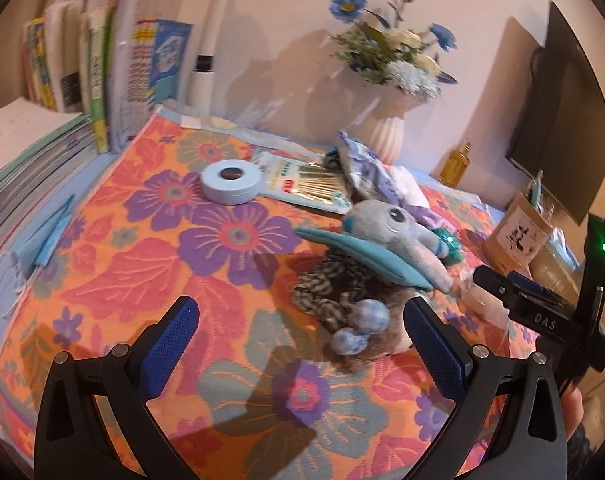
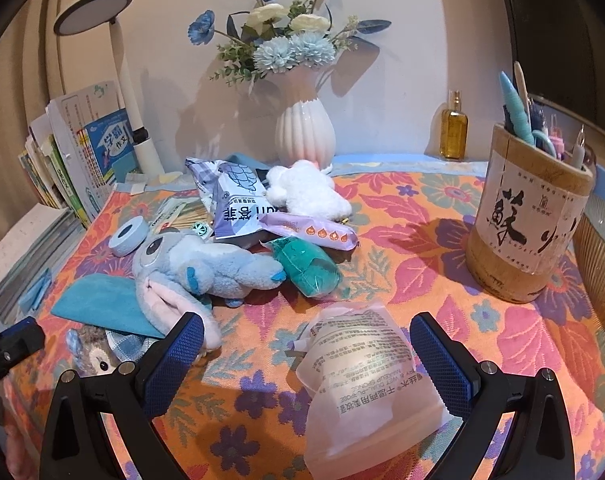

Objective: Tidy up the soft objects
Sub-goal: 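Reach the left tool to the white tape roll while the right tool reaches the teal packet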

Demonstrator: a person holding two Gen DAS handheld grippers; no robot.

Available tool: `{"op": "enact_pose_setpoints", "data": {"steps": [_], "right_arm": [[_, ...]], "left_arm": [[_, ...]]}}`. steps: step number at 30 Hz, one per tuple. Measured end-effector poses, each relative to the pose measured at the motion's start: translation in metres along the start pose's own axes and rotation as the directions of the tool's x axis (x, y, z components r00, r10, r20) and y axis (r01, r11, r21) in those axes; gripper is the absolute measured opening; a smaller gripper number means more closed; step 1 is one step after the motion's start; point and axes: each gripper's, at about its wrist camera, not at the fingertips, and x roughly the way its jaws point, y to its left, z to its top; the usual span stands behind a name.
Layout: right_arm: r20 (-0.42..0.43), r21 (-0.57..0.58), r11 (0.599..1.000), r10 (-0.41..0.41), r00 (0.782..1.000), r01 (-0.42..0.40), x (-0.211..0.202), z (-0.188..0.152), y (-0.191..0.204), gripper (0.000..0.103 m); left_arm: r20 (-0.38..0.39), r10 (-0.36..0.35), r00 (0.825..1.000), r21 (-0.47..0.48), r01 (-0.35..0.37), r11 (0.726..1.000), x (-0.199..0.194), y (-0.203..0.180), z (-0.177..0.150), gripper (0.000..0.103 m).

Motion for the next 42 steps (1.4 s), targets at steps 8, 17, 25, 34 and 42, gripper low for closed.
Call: {"op": "enact_pose_setpoints", "data": {"steps": [8,17,25,34,42], "right_arm": [[-0.02,0.013,1.0,-0.006,1.0,0.006,0.002,0.001,-0.003,0.103],[-0.02,-0.008,0.999,-0.037,0.999,0.037,0.004,0.001,0.0,0.103],[-0.032,0.034,0.999,-0.029,0.999,0.03,0.005,0.002,-0.008,0.103],[-0.028,0.061,0.995,-0.078,0.997,0.08,0.006,0.003,-0.012,0.103],[-0.029,0.042,0.991,-0.123,0.992,0.124,0.008,0.002,-0.008,0.103]], "left_arm": [[-0.019,-0.016,1.0,0.058,0.017,0.998,0.012,-0.017,0.004,0.102],[-0.001,-0.037,0.999,0.052,0.037,0.998,0.018,-0.019,0.018,0.102],[0.001,-0.009,1.0,0.025,0.009,1.0,0.034,-0.011,0.013,0.102],[-0.012,-0.004,1.0,0.04,0.005,0.999,0.036,-0.015,0.01,0.102],[0.115,0.13,0.985,0.066,-0.138,0.988,0.016,-0.022,0.006,0.102]]}}
